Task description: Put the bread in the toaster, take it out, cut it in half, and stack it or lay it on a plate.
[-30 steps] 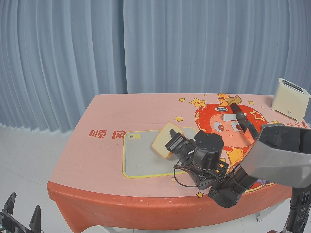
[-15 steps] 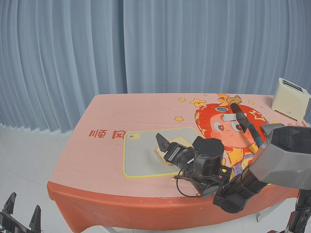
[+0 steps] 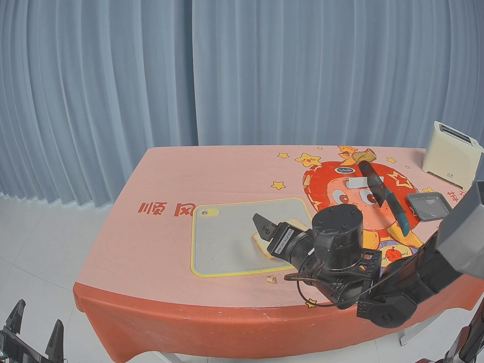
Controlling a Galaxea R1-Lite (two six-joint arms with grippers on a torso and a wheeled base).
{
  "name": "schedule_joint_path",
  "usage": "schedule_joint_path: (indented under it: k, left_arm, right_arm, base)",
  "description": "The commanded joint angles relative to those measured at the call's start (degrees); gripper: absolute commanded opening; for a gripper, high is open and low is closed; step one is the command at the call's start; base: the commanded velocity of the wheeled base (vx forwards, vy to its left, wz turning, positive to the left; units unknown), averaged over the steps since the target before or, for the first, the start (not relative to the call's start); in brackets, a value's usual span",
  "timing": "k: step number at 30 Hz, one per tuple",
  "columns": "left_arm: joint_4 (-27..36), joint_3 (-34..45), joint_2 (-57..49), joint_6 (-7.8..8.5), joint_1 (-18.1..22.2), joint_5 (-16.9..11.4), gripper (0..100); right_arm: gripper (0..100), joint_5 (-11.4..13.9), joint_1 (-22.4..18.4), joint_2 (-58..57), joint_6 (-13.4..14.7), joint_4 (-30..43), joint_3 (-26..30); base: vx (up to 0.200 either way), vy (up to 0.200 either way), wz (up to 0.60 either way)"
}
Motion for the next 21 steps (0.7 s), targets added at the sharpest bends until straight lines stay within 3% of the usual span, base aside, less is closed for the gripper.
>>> schedule_joint_path:
  k: [1,7,21]
  left_arm:
    - [-0.04,1.01,-0.93,0.02,0.02,-0.02,100]
    - [-0.04,1.01,-0.93,0.02,0.02,-0.02,100]
    - [-0.04,1.01,-0.93,0.02,0.02,-0.02,100]
  right_arm:
    - [100,0.01,1.08,-3.52,0.68,2.53,1.69]
    - [100,0.01,2.93,-2.81,3.76,5.17,2.75]
    - [100,0.71,1.52,0.97,3.94,5.43,-2.35]
  base:
    - [0.0,0.0,0.0]
    - [0.0,0.0,0.0]
    - [0.0,0.0,0.0]
